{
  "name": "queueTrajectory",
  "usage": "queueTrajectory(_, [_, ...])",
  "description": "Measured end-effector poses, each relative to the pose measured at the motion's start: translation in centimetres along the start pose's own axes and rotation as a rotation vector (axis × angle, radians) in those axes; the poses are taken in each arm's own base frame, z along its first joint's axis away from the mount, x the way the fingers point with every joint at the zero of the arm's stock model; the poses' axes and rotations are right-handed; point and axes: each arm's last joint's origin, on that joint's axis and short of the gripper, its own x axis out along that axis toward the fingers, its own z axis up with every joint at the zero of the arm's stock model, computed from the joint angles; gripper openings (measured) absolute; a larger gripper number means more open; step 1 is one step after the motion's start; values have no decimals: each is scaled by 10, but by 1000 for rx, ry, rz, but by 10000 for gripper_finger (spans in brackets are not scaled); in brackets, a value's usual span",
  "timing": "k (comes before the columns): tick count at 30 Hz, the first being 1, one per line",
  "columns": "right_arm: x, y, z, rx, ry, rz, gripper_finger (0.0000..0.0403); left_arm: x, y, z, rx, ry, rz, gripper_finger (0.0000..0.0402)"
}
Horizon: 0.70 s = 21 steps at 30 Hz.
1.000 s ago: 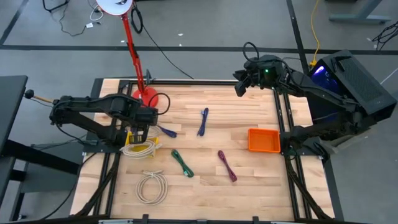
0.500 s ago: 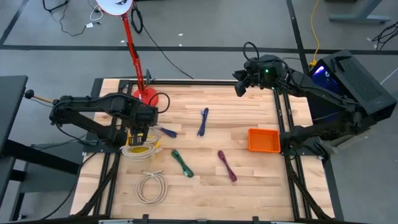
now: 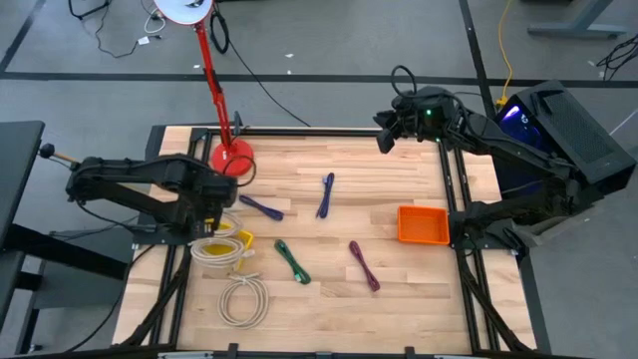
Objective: Pick & Place USB Port
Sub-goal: Put the light brown HDMI cable into the yellow bin
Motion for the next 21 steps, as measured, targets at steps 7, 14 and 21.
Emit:
queueTrajectory(7, [0, 0, 2, 9, -23, 0, 71, 4, -4, -2, 66, -49, -18, 31])
queueTrajectory(14, [0, -1, 3, 14, -29, -3, 71, 40, -7, -6, 129, 58, -82, 31])
queueTrajectory(21, [0, -1, 4, 18, -39, -11, 71, 46, -9, -1, 133, 12, -109, 33])
